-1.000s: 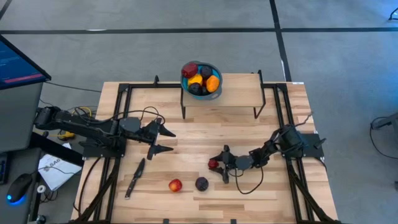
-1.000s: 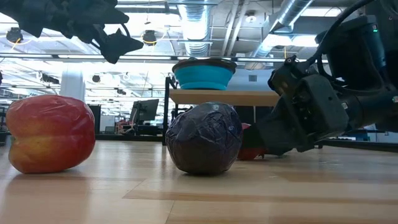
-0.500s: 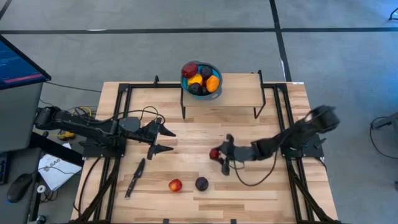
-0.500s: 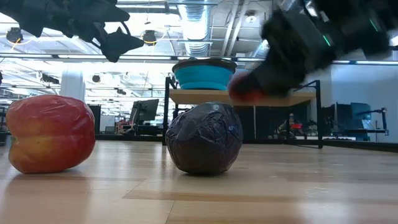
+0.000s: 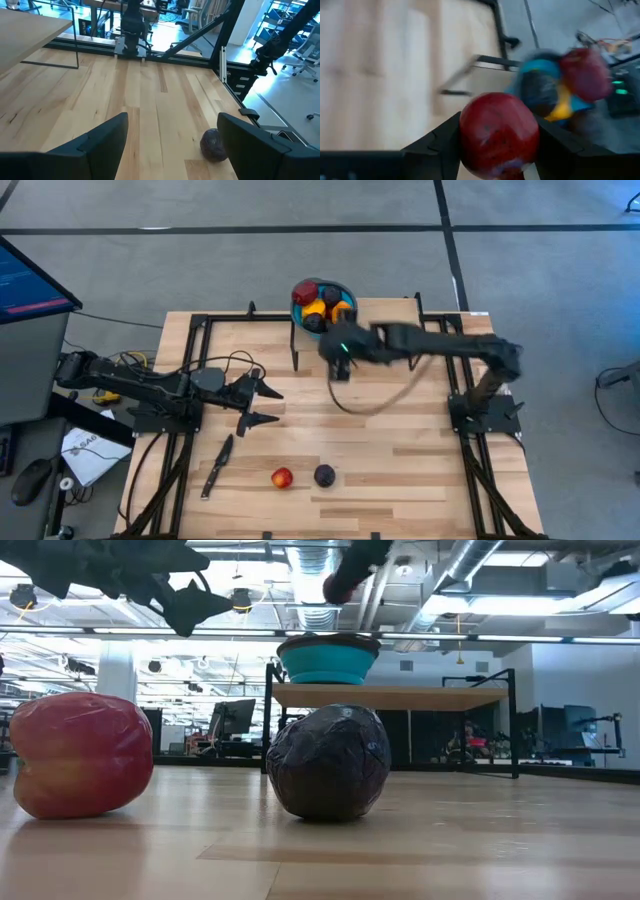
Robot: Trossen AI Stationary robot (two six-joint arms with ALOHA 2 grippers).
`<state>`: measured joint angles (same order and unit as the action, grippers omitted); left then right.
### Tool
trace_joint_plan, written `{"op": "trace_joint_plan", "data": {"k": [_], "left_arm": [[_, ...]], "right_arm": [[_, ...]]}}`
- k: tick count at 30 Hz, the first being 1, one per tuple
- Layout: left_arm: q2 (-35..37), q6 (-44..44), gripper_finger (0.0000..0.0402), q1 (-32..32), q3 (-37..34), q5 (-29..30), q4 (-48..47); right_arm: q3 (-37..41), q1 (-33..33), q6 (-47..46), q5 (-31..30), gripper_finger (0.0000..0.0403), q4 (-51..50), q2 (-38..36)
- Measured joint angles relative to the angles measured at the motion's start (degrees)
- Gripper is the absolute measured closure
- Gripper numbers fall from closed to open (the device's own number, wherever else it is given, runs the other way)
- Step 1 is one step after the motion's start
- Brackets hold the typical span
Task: Pick & Place Fruit
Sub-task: Put the red pomegranate into the blue strainer bowl on the shelf
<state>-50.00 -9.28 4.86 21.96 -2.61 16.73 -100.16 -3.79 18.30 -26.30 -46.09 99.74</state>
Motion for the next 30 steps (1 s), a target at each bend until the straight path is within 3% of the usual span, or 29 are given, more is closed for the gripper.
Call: {"op": "trace_joint_plan", "data": {"k": [6, 12, 30], "left_arm": [[0.0, 0.0, 0.0103, 0.0, 0.0, 0.0, 0.1], [0.0, 0.0, 0.0103, 0.0, 0.0, 0.0, 0.1], [0.0, 0.0, 0.0103, 0.0, 0.0, 0.0, 0.3]], "right_arm": [[-20.6, -7.2, 9.3, -1.2, 0.0205, -15.1, 13.2], [-33.7, -10.0, 10.6, -1.2, 0.0204, -25.9, 20.2], [-33.9, -10.9, 10.6, -1.2, 0.0159, -29.0, 21.5]]}}
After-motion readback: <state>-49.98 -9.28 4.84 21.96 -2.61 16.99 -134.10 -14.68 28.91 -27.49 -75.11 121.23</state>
